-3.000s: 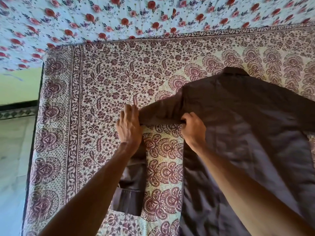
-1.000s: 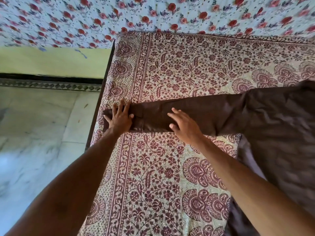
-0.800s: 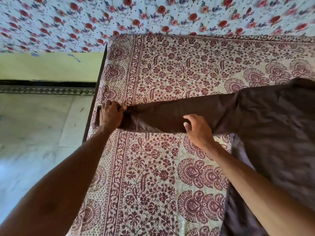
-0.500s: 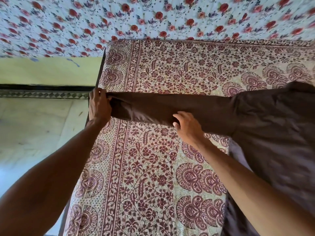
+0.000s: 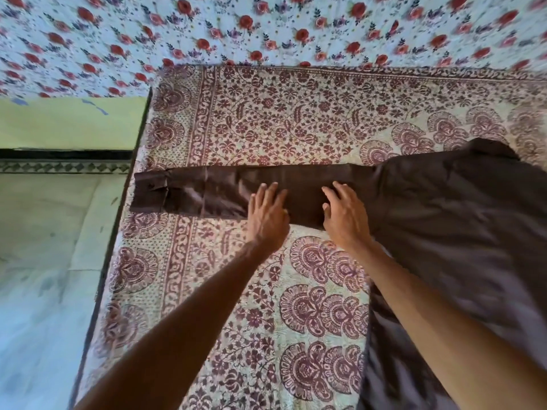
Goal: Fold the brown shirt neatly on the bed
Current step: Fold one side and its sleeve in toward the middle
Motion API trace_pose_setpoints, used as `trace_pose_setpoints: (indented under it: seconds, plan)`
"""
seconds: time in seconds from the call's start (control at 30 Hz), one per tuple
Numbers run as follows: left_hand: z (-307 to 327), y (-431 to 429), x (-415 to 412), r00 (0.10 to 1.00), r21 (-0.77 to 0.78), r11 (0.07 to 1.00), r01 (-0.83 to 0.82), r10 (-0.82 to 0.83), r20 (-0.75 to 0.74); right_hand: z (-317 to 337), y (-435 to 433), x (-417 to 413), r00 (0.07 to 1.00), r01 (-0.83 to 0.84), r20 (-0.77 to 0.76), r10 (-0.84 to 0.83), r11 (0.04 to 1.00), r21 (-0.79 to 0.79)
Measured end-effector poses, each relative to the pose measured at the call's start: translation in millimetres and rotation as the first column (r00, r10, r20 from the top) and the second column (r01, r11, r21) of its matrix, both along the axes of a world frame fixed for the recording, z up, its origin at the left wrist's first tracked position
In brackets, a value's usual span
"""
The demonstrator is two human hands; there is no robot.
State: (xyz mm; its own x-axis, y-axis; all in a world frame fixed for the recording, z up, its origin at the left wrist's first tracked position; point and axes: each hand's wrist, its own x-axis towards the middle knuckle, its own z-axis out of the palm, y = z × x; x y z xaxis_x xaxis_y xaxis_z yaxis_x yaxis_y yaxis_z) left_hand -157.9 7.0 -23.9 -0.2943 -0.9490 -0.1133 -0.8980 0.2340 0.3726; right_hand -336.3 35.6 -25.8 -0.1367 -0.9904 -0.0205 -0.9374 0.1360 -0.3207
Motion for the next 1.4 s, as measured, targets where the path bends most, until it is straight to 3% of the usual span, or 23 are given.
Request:
trace_pose_setpoints:
  seconds: [0.13,0.23,0.33,0.43,0.73,1.03,1.2,1.33,1.4]
  plan:
    - [-5.6,11.3,-80.6,0.985,0.039,0.986,0.160,-0.156,-0.078,3.7,13.2,-52.2,0.984,0.179,-0.013,-0.179,0.984,-0.016]
    - [-10.0,9.4,-124.2,0.969,0.076,0.966,0.247,-0.246,-0.026,-0.1,24.6,-93.5,0.966,0.259,-0.002,-0.260,0.964,0.056]
    - [-18.0,0.4,-151.8,0.964,0.088,0.961,0.263,-0.266,0.022,-11.0,30.0,-124.4,0.974,0.224,-0.069,-0.216,0.964,0.143]
    - [-31.1,-15.6,-151.8,0.983,0.017,0.984,0.178,-0.178,0.036,-20.3,23.8,-139.5,0.985,0.138,-0.131,-0.115,0.972,0.190]
    - [-50.7,-47.9,-15.3,0.961,-0.105,0.963,-0.247,0.258,0.101,-34.8,11.5,-86.5,0.981,-0.010,-0.188,0.045,0.983,0.185]
    - [-44.6,-48.0,94.8,0.892,-0.063,0.906,-0.418,0.423,0.162,-41.0,-21.8,32.2,0.955,-0.218,-0.166,0.247,0.960,0.174]
    - [-45.3,-39.8,128.2,0.958,-0.161,0.980,-0.119,0.156,0.241,-44.1,-42.3,99.0,0.938,-0.279,-0.167,0.305,0.947,0.160]
    - [-50.2,-49.2,182.0,0.908,-0.188,0.927,-0.325,0.361,0.212,-46.1,-60.1,148.8,0.913,-0.351,-0.172,0.370,0.927,0.130]
    - [-44.5,-51.5,196.3,0.865,-0.211,0.864,-0.457,0.487,0.121,-46.6,-66.7,169.2,0.902,-0.379,-0.172,0.396,0.917,0.123]
